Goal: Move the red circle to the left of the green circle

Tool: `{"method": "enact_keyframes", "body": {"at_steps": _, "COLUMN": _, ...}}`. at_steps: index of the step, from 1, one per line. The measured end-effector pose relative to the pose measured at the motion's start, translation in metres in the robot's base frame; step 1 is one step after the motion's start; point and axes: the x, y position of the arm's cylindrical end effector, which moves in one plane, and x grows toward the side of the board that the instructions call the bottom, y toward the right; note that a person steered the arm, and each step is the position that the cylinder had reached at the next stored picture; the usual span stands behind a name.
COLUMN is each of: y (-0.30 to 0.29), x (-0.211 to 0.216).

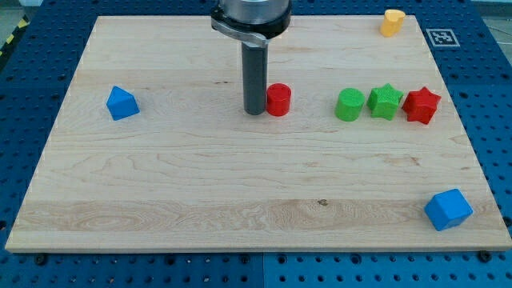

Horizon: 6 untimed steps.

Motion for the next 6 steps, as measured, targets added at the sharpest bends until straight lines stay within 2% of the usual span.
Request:
{"method": "enact_keyframes", "body": {"at_steps": 2, "y": 0.010, "x": -0.029}}
{"method": "enact_keyframes", "body": {"at_steps": 3, "y": 0.038, "x": -0.015}}
{"method": "enact_keyframes", "body": {"at_steps": 6, "y": 0.030, "x": 0.015}}
